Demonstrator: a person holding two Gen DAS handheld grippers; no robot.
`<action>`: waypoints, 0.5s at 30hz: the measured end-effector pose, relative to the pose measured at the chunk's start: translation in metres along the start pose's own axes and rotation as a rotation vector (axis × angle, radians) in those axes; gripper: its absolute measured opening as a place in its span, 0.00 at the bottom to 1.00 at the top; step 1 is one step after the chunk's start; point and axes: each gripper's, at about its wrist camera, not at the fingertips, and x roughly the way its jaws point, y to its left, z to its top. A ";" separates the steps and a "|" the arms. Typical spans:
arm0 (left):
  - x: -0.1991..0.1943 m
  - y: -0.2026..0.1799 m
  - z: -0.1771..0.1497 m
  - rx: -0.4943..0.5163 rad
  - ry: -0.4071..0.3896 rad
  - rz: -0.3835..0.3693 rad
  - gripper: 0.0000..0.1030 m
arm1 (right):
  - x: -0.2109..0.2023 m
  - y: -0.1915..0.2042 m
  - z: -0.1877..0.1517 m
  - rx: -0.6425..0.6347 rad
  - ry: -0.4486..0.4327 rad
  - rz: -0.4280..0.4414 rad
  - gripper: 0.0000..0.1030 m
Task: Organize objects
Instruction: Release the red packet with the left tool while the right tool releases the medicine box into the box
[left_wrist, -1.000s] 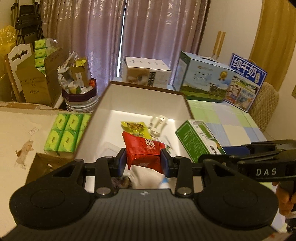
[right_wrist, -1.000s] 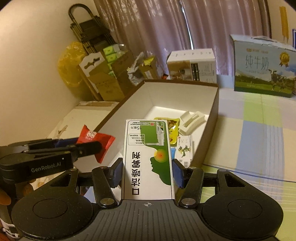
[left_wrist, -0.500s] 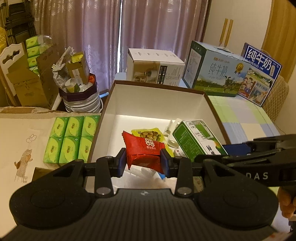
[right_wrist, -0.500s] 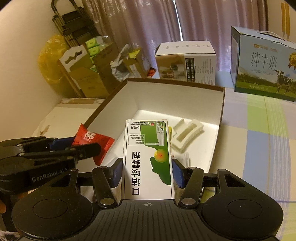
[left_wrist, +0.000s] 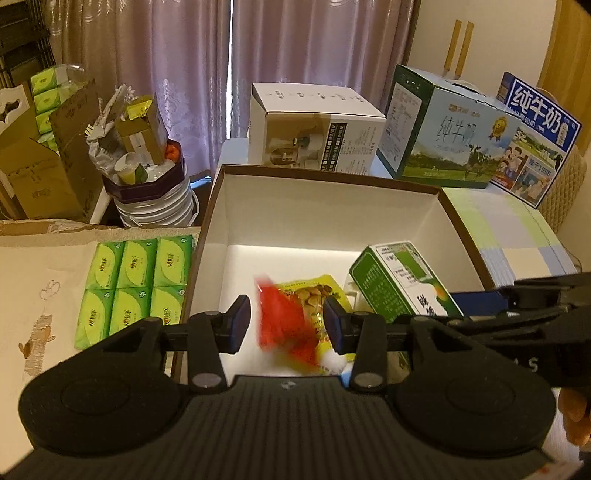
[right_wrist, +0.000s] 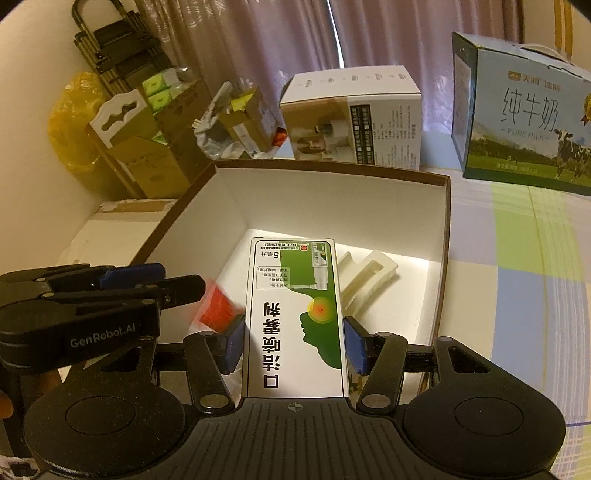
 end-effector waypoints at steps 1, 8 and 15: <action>0.003 0.001 0.002 0.001 0.001 -0.001 0.43 | 0.002 -0.001 0.000 0.003 0.002 -0.001 0.51; 0.006 0.006 0.004 -0.007 -0.002 -0.005 0.50 | 0.012 0.001 0.003 -0.012 0.006 -0.014 0.51; -0.001 0.014 0.007 -0.025 -0.020 -0.009 0.59 | 0.012 0.002 0.012 0.023 -0.063 -0.005 0.51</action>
